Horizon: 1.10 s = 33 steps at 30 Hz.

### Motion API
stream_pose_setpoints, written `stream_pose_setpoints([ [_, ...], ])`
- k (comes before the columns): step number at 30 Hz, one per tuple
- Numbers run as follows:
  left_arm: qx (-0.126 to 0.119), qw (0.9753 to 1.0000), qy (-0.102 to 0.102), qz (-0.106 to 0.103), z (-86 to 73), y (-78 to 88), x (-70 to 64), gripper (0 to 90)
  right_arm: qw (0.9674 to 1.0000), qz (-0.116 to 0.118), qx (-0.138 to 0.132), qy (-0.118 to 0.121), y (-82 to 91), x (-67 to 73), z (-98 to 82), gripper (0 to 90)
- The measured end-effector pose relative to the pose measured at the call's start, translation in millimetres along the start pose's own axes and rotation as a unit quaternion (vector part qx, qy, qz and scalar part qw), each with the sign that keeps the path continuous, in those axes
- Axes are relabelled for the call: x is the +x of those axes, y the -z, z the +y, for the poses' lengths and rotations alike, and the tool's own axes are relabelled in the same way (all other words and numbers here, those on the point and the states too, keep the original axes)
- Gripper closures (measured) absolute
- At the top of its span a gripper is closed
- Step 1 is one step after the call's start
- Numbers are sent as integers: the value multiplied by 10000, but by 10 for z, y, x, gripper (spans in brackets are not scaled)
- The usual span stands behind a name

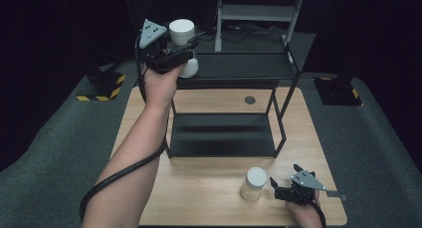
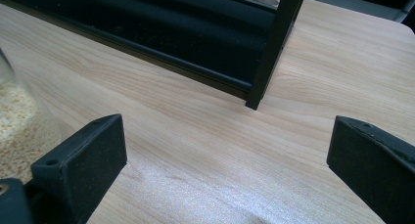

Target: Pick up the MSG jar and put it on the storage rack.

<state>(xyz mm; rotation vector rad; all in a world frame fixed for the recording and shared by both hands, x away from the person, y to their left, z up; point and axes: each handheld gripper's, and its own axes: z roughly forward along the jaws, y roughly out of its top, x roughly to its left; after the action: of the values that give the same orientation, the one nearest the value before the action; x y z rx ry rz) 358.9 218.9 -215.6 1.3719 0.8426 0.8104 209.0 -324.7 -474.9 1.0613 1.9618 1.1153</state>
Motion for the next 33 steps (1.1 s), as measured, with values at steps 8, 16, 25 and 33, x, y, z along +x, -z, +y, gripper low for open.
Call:
stream_pose_setpoints([
  [8,67,10000,-6,47,-30,-68,-15,343,10000,9,-8,2,1,-2,-3,2],
  [16,57,10000,11,60,-57,-84,-12,343,10000,11,-10,3,1,-3,-4,2],
  [25,67,9999,-102,35,-64,-77,-21,341,10000,12,-10,14,0,-2,-3,3],
  [33,120,9999,-98,28,-40,-81,-20,335,10000,6,-1,17,-1,2,0,2],
])
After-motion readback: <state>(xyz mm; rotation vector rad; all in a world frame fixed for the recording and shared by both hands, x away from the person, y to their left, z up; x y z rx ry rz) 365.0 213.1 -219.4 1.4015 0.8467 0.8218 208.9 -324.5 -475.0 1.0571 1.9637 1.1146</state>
